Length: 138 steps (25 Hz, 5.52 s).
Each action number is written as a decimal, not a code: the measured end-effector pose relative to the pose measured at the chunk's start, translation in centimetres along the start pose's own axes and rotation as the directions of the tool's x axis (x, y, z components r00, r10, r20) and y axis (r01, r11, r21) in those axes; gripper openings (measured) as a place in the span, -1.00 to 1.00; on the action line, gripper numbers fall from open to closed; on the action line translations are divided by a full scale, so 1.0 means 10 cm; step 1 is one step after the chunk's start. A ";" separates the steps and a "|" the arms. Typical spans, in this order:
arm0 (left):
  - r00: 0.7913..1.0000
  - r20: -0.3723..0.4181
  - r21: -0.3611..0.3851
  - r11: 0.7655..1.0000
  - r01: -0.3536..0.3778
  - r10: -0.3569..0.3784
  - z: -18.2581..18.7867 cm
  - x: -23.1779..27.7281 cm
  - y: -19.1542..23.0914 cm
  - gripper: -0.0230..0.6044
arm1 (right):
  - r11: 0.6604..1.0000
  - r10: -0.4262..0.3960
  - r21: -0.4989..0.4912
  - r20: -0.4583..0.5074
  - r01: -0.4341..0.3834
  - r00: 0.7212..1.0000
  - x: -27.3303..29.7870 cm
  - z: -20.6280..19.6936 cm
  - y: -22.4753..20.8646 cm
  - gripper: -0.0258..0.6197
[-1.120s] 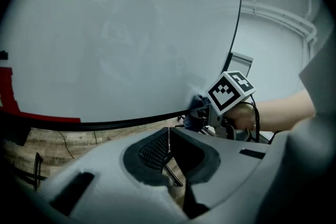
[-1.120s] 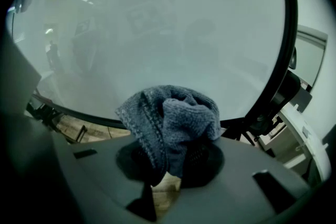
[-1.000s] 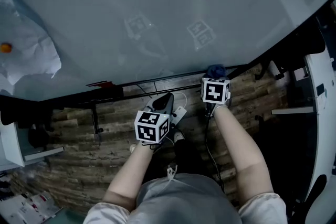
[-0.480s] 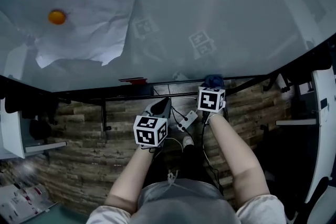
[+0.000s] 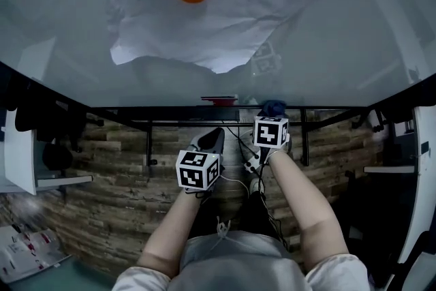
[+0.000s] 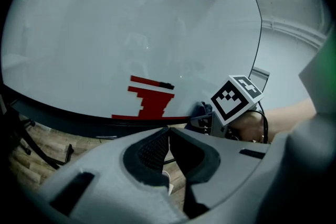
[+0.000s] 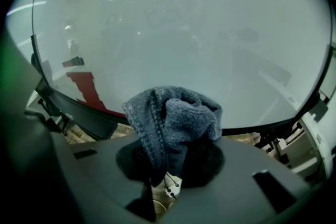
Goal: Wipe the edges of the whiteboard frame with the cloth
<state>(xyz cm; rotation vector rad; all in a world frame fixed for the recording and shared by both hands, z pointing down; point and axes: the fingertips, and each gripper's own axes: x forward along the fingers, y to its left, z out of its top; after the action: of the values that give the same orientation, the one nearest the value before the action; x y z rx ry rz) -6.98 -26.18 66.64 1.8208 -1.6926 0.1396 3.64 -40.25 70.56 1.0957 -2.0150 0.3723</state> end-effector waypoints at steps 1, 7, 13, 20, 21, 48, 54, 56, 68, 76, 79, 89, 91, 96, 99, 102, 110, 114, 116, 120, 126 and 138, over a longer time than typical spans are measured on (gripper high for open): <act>1.000 0.003 -0.001 1.000 -0.006 0.006 0.00 -0.07 0.09 -0.86 | 1.000 0.000 0.004 -0.001 0.000 1.000 0.00 0.02 0.09 -0.68; 0.998 0.018 -0.014 0.999 -0.051 0.052 0.01 -0.49 0.67 -0.86 | 0.998 -0.019 0.059 0.003 0.019 1.000 -0.05 0.20 0.58 -0.68; 0.997 0.031 -0.013 0.998 -0.068 0.069 0.05 -0.83 1.05 -0.86 | 0.998 -0.028 0.051 0.026 0.027 0.999 -0.07 0.33 1.03 -0.68; 0.995 0.042 -0.026 0.996 -0.087 0.088 0.05 -1.13 1.45 -0.86 | 0.993 -0.044 -0.113 0.004 0.044 0.999 -0.13 0.35 1.46 -0.68; 0.995 0.043 -0.029 0.996 -0.088 0.089 0.05 -1.17 1.49 -0.86 | 0.989 -0.015 -0.144 0.003 0.015 1.000 -0.14 0.36 1.61 -0.68; 0.948 0.125 -0.158 0.949 -0.274 0.294 0.00 -2.41 2.95 -0.86 | 0.941 0.250 -0.235 -0.004 -0.244 0.968 -0.04 0.79 4.19 -0.68; 0.943 0.131 -0.151 0.947 -0.285 0.305 0.08 -2.62 3.19 -0.86 | 0.928 0.304 -0.220 -0.017 -0.301 0.952 -0.05 0.79 4.56 -0.68; 0.945 0.130 -0.117 0.951 -0.287 0.302 0.17 -2.69 3.32 -0.86 | 0.931 0.307 -0.206 -0.001 -0.301 0.952 -0.04 0.86 4.66 -0.68; 0.945 0.131 -0.067 0.954 -0.293 0.300 0.19 -2.79 3.75 -0.86 | 0.937 0.296 -0.195 0.003 -0.290 0.955 -0.02 0.84 4.96 -0.68; 0.952 0.098 -0.088 0.955 -0.282 0.290 0.13 -2.96 4.00 -0.86 | 0.929 0.299 -0.220 -0.029 -0.298 0.954 -0.01 0.90 5.47 -0.68; 0.959 0.082 -0.089 0.960 -0.265 0.272 0.09 -3.04 4.11 -0.86 | 0.942 0.264 -0.207 -0.033 -0.265 0.964 0.01 0.90 5.52 -0.68; 0.982 0.026 -0.038 0.982 -0.185 0.186 0.00 -3.22 4.34 -0.86 | 0.914 0.336 -0.228 -0.043 -0.337 0.941 -0.09 1.01 6.16 -0.68; 0.985 0.017 -0.013 0.985 -0.172 0.172 -0.01 -3.26 4.38 -0.86 | 0.912 0.353 -0.208 -0.037 -0.352 0.935 -0.07 1.03 6.31 -0.68; 0.989 0.007 -0.001 0.989 -0.147 0.147 -0.07 -3.39 4.53 -0.86 | 0.921 0.347 -0.179 -0.027 -0.346 0.938 0.00 1.07 6.54 -0.68; 0.991 0.000 0.035 0.991 -0.130 0.130 -0.11 -3.46 4.57 -0.86 | 0.915 0.369 -0.166 -0.015 -0.367 0.929 0.02 1.06 6.70 -0.68; 0.993 -0.013 0.045 0.992 -0.118 0.119 -0.17 -3.51 4.65 -0.86 | 0.914 0.385 -0.143 0.002 -0.381 0.923 0.03 1.07 6.82 -0.68; 0.996 -0.032 0.063 0.995 -0.077 0.079 -0.22 -3.61 4.77 -0.86 | 0.901 0.427 -0.116 0.082 -0.417 0.900 -0.22 1.10 6.94 -0.68; 0.998 -0.011 0.073 0.996 -0.056 0.057 -0.07 -3.54 4.68 -0.86 | 0.885 0.464 -0.101 0.089 -0.455 0.882 -0.35 1.05 6.78 -0.68; 0.999 0.001 0.079 0.996 -0.044 0.044 0.02 -3.48 4.57 -0.86 | 0.886 0.460 -0.110 0.101 -0.450 0.882 -0.43 1.02 6.62 -0.68; 1.000 0.019 0.100 0.995 -0.017 0.015 0.18 -3.29 4.28 -0.86 | 0.894 0.446 -0.126 0.146 -0.430 0.883 -0.65 1.00 6.20 -0.68; 0.996 0.091 0.140 0.990 0.012 -0.025 0.66 -3.13 3.76 -0.86 | 0.888 0.459 -0.120 0.244 -0.444 0.854 -1.15 1.13 5.53 -0.68; 0.928 0.337 0.342 0.939 0.035 -0.157 1.72 -3.55 2.52 -0.86 | 0.918 0.397 -0.182 0.481 -0.353 0.782 -2.29 1.52 4.76 -0.68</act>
<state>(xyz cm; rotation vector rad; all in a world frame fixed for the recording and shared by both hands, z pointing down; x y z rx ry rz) -42.02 -3.70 45.28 2.2911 -1.9103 0.0496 -35.25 -8.22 48.63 0.7805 -2.7156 0.2037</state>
